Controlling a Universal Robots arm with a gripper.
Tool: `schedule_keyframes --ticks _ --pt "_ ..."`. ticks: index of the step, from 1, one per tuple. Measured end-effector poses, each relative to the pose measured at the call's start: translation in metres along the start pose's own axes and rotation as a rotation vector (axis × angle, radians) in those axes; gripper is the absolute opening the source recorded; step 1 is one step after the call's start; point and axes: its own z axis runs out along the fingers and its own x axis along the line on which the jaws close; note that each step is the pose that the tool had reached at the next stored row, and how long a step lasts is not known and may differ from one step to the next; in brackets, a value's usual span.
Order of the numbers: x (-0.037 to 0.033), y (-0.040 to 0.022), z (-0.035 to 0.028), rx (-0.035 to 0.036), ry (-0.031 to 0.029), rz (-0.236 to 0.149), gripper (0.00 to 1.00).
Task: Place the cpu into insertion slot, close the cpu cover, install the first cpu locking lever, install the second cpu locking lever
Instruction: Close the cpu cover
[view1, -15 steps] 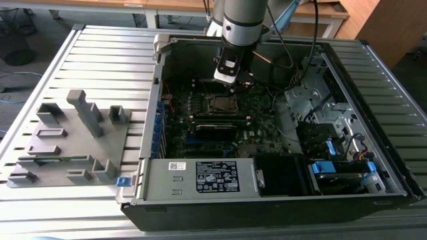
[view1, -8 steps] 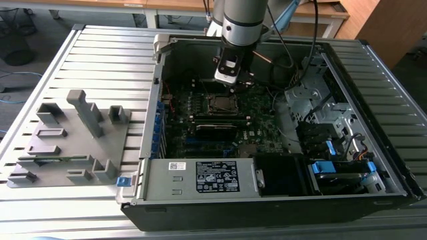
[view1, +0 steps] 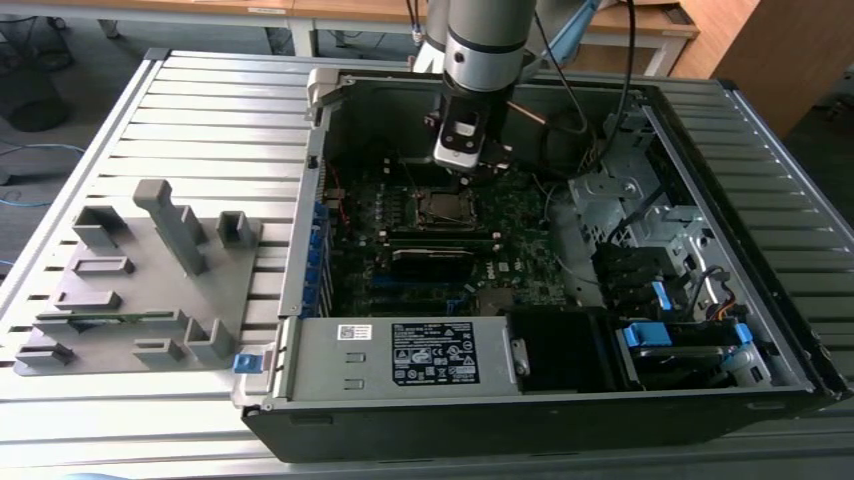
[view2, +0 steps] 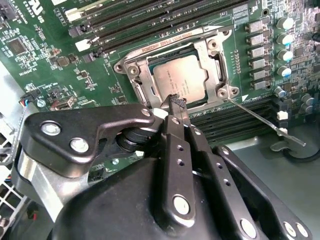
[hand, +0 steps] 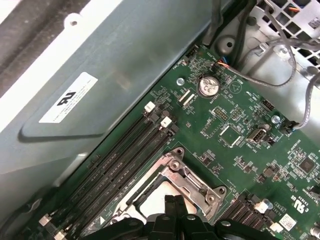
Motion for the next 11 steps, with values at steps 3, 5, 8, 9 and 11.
schedule_keyframes --ticks 3,5,8,9,11 --pt "0.0000 0.0000 0.0000 0.0005 0.0011 -0.022 0.11" --pt "0.0000 0.0000 0.0000 0.0008 0.0019 -0.039 0.11" --pt "0.0000 0.0000 0.0000 0.0014 0.0034 -0.068 0.11" --pt "0.0000 0.0000 0.0000 0.0016 0.0040 -0.080 0.11" --pt "0.0000 0.0000 0.0000 0.0022 0.0054 -0.109 0.11"
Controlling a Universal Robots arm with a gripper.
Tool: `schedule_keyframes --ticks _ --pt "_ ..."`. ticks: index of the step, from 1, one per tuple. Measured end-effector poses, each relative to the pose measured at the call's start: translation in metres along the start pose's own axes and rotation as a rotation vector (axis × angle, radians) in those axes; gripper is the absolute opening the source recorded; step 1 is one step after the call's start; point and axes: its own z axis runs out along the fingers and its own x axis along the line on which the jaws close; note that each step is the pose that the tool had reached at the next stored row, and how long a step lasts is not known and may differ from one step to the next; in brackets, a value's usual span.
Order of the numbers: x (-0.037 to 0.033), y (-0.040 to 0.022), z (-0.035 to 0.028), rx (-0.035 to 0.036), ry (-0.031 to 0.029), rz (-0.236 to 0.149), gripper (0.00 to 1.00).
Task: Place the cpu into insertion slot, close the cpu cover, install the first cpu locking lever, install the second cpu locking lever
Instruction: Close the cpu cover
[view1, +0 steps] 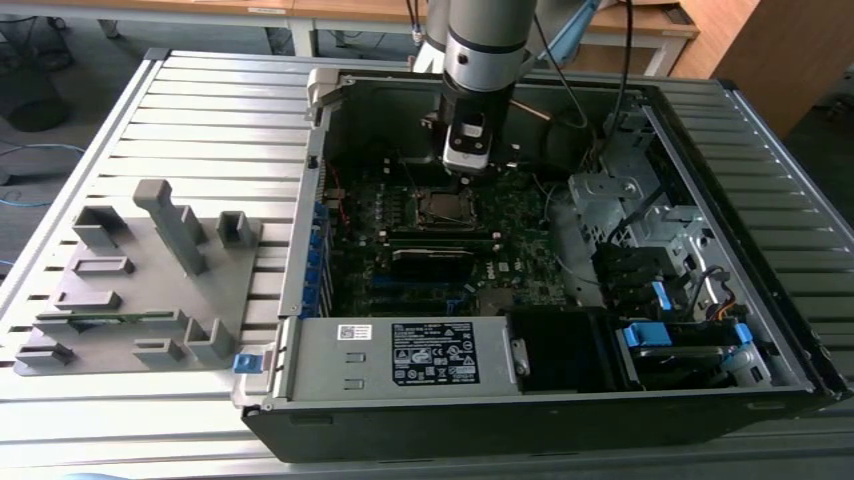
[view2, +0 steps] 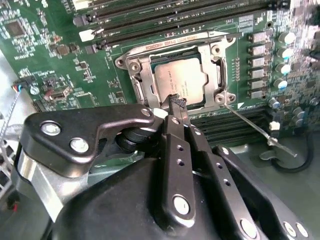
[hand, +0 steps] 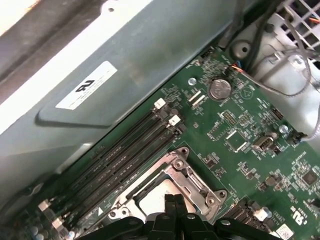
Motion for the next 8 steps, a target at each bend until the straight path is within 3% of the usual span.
schedule_keyframes --ticks 8 --pt "0.0000 0.0000 0.0000 0.0025 0.0059 -0.120 0.11"
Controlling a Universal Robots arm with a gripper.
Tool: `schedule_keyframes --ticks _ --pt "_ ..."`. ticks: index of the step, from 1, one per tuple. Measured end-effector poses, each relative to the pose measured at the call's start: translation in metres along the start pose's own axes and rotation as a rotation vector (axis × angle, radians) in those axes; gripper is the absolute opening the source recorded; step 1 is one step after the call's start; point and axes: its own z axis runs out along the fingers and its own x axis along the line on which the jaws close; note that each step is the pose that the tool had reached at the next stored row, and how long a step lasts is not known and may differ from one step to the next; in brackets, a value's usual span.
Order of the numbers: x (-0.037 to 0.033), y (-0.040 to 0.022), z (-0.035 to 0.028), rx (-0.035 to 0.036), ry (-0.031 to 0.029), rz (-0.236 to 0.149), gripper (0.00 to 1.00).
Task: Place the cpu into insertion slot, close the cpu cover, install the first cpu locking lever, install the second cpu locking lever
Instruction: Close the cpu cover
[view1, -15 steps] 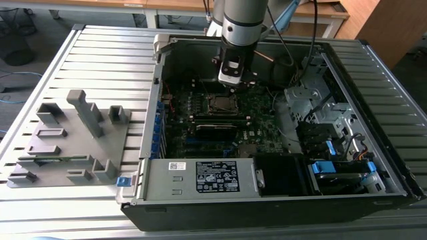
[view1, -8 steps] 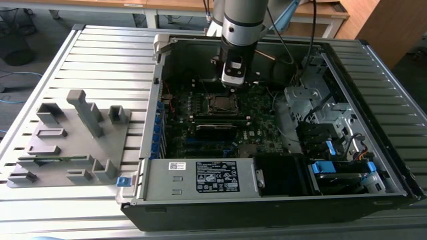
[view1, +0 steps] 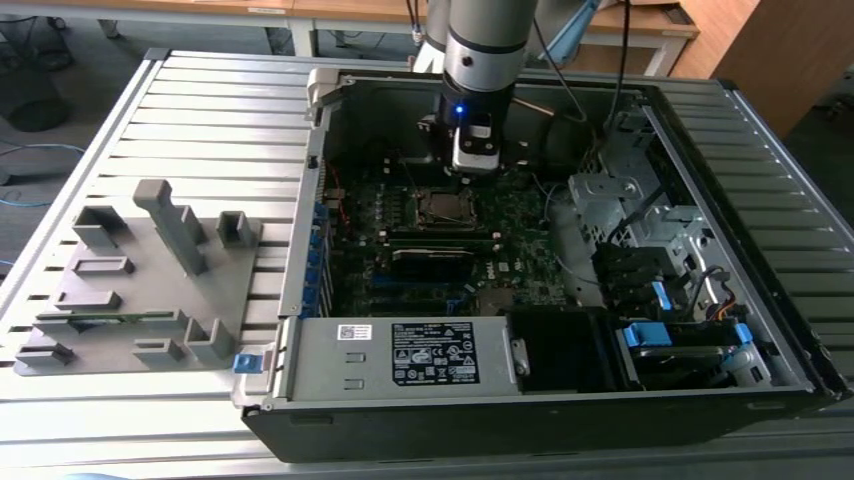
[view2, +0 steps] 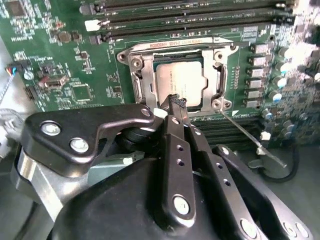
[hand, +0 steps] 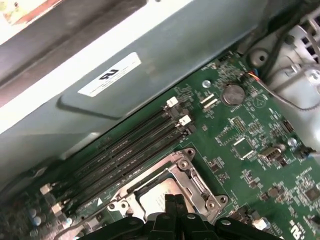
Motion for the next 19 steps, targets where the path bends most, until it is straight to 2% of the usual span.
schedule_keyframes --ticks 19 --pt "0.0000 0.0000 0.0011 0.0068 0.0171 -0.344 0.11"
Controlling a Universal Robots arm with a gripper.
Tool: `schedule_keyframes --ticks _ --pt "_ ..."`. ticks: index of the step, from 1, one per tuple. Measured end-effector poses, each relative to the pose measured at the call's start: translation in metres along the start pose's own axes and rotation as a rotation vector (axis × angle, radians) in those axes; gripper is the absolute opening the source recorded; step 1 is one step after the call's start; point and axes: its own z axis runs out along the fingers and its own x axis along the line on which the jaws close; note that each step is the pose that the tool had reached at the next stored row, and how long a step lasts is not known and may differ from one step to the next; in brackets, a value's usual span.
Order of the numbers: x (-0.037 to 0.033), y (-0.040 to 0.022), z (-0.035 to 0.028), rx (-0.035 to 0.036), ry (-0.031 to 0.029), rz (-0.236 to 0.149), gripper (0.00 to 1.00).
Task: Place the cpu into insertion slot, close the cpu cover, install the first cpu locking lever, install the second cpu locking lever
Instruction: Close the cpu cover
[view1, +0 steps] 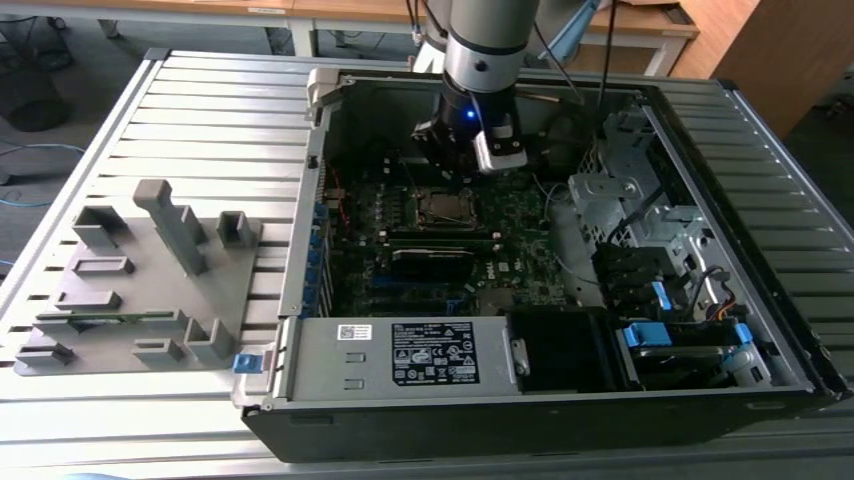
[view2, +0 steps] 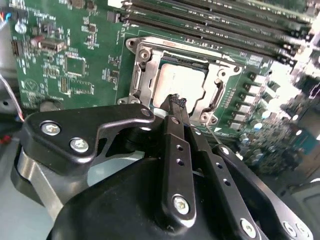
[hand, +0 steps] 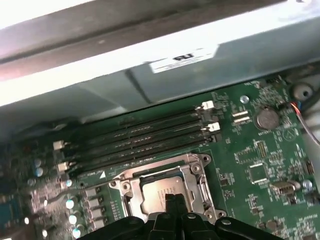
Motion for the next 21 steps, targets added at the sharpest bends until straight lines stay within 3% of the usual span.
schedule_keyframes --ticks 5,8,11,14,16,21 --pt "0.0000 0.0000 0.0004 0.0023 0.0043 -0.090 0.11" --pt "0.0002 -0.0001 0.0005 0.0121 0.0024 -0.103 0.11" --pt "0.0012 -0.0004 0.0014 0.0207 -0.0100 -0.103 0.11" --pt "0.0025 -0.0008 0.0032 0.0245 -0.0237 -0.104 0.11" --pt "0.0041 -0.0013 0.0045 0.0239 -0.0267 -0.104 0.11" --pt "0.0125 -0.0037 0.0063 0.0244 -0.0274 -0.104 0.11"
